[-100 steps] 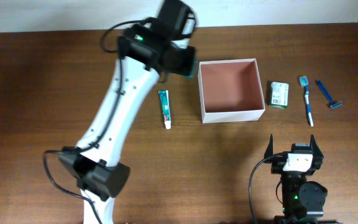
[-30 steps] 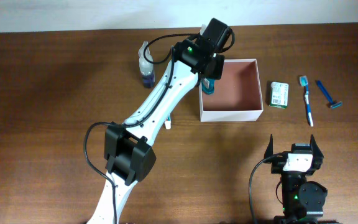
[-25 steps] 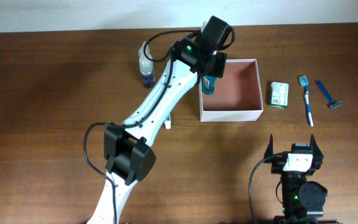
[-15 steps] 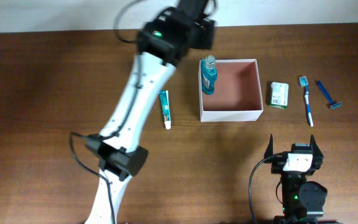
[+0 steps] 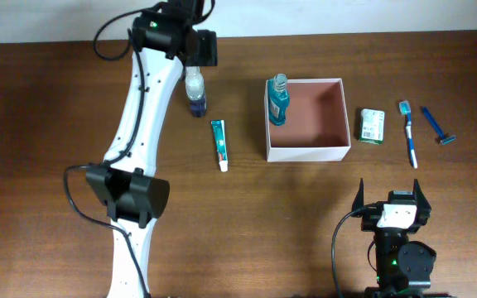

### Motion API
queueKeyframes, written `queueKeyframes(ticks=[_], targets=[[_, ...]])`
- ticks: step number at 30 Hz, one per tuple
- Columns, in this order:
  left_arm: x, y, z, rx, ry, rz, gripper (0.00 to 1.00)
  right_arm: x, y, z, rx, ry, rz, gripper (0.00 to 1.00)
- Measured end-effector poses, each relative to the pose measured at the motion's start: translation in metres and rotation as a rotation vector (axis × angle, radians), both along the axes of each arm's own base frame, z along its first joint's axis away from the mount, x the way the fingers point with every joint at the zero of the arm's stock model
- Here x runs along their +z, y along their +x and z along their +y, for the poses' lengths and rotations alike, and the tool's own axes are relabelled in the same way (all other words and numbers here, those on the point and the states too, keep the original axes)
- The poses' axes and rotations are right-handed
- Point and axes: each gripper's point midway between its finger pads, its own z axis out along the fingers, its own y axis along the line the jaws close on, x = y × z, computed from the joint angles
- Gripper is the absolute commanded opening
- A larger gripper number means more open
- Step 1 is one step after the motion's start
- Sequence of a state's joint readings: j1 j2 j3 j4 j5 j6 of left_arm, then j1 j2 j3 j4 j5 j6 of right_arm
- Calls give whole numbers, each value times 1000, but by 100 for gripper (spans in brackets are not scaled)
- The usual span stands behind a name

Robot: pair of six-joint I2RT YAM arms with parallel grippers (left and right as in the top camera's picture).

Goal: Pack container
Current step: 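Lower the mouthwash into the box's left corner and release, then move the left gripper back and grasp the clear soap pump bottle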

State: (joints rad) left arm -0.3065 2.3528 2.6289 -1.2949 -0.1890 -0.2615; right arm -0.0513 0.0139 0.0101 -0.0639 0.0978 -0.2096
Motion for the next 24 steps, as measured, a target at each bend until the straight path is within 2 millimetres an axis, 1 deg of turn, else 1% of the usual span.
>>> queueKeyframes(ticks=[7, 9, 11, 17, 20, 24], targets=[[-38, 1, -2, -5, 15, 65, 82, 0, 0, 0, 0, 0, 0, 99], [-55, -2, -1, -5, 27, 102, 82, 0, 0, 0, 0, 0, 0, 99], [-66, -3, -1, -6, 34, 127, 82, 0, 0, 0, 0, 0, 0, 99], [-109, -4, -5, -42, 54, 211, 82, 0, 0, 0, 0, 0, 0, 99], [-120, -3, -6, -47, 57, 229, 82, 0, 0, 0, 0, 0, 0, 99], [-123, -1, -6, -50, 56, 226, 81, 0, 0, 0, 0, 0, 0, 99]])
